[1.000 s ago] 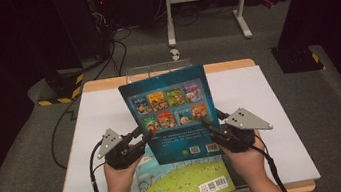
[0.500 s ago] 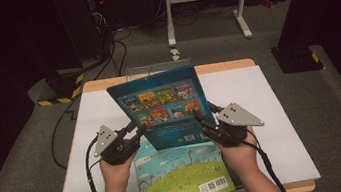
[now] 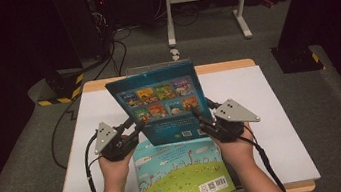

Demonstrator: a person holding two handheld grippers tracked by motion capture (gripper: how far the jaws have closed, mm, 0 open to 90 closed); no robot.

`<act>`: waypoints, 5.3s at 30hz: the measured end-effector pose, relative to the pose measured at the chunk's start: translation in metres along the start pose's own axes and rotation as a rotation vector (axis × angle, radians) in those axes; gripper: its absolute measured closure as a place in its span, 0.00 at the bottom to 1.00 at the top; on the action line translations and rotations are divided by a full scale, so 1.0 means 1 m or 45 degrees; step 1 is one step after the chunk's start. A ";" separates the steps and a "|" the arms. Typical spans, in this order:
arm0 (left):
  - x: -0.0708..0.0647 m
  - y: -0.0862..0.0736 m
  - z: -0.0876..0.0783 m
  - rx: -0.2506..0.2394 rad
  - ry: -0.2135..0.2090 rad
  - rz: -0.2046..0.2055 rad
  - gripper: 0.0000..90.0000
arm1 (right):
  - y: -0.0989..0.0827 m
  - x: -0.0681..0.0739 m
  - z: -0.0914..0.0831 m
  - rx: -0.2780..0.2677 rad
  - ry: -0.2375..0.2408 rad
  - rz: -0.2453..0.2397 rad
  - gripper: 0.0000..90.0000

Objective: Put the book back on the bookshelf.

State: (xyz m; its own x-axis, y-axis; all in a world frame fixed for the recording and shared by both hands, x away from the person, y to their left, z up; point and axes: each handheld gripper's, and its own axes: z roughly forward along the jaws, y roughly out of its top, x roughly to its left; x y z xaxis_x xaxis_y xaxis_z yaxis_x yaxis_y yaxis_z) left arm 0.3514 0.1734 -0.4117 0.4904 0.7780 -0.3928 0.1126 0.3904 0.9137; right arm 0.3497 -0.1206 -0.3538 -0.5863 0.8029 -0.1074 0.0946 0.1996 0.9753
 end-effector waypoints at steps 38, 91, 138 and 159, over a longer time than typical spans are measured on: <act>-0.008 -0.007 -0.031 0.010 0.007 0.041 0.51 | -0.026 -0.003 -0.005 0.080 0.289 0.063 0.40; 0.000 0.031 -0.059 -0.078 0.026 -0.043 0.38 | -0.019 0.066 0.035 0.129 0.376 0.000 0.92; -0.030 0.034 -0.060 -0.056 -0.140 -0.079 0.34 | -0.022 0.120 0.071 0.134 0.356 -0.079 0.87; -0.032 0.036 -0.061 -0.089 -0.135 -0.127 0.29 | -0.032 0.112 0.056 0.184 0.417 -0.007 0.79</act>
State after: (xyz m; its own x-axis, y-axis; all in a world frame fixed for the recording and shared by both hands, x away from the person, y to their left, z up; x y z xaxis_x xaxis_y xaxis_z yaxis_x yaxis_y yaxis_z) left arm 0.2867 0.1923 -0.3727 0.5687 0.6785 -0.4650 0.1068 0.4996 0.8597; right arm 0.3260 -0.0061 -0.4075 -0.8116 0.5838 -0.0224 0.1899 0.2998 0.9349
